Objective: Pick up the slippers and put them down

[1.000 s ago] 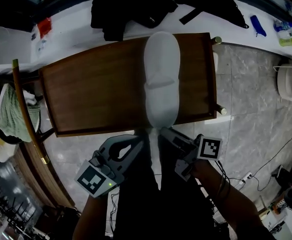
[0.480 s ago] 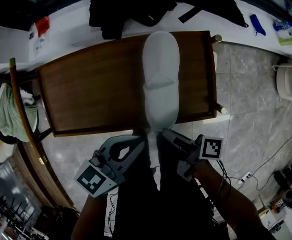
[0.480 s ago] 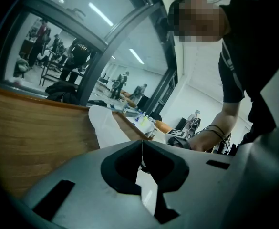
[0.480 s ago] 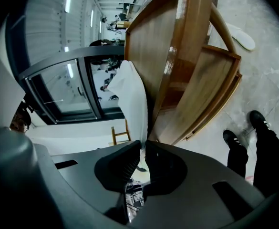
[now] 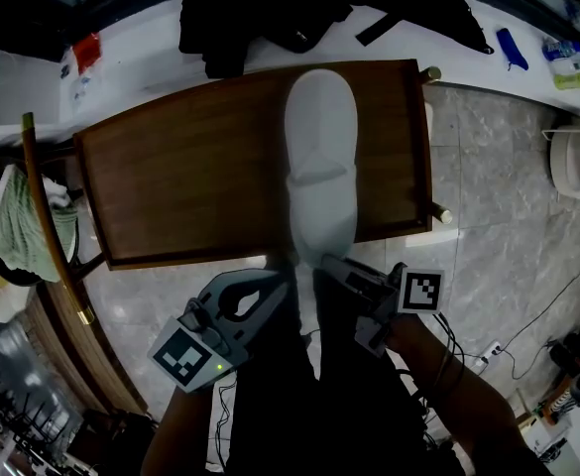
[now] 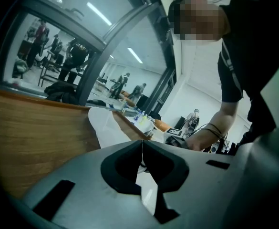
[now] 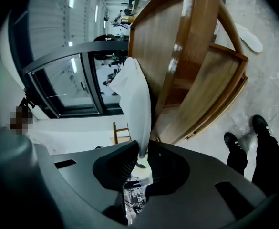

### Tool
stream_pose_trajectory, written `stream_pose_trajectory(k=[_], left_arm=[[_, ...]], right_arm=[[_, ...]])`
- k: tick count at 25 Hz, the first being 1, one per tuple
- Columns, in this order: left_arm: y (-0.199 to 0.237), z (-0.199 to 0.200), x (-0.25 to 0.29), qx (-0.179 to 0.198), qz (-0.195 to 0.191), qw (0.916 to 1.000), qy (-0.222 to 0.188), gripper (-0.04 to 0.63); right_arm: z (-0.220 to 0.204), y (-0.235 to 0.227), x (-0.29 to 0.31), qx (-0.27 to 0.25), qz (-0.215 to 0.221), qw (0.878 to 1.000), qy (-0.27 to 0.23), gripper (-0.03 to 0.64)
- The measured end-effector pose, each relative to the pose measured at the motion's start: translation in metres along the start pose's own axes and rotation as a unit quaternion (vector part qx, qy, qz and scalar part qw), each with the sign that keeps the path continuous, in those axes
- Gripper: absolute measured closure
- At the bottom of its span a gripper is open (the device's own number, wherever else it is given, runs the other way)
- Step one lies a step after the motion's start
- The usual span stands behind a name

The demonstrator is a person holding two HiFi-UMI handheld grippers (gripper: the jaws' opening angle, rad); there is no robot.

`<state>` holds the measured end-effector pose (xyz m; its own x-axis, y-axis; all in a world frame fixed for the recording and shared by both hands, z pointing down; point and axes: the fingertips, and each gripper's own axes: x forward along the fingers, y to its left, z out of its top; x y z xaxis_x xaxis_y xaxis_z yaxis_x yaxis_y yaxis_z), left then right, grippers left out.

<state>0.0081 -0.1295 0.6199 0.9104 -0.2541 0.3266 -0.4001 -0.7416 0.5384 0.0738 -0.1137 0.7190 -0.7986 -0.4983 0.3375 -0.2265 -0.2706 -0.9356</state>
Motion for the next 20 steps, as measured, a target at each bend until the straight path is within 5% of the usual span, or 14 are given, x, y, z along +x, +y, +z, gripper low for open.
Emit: stream_pose_trajectory(k=[5, 13, 20], left_arm=[[0.002, 0.000, -0.003, 0.003, 0.005, 1.0000, -0.003, 0.584], [-0.002, 0.023, -0.009, 0.013, 0.013, 0.9993, -0.033, 0.584], [-0.010, 0.094, -0.029, 0.061, 0.039, 0.9935, -0.088, 0.584]], right_arm=[[-0.001, 0.009, 0.002, -0.005, 0.017, 1.000, -0.001, 0.561], [0.022, 0.055, -0.008, -0.128, 0.046, 0.990, -0.040, 0.561], [0.043, 0.155, -0.021, -0.275, 0.101, 0.955, -0.043, 0.561]])
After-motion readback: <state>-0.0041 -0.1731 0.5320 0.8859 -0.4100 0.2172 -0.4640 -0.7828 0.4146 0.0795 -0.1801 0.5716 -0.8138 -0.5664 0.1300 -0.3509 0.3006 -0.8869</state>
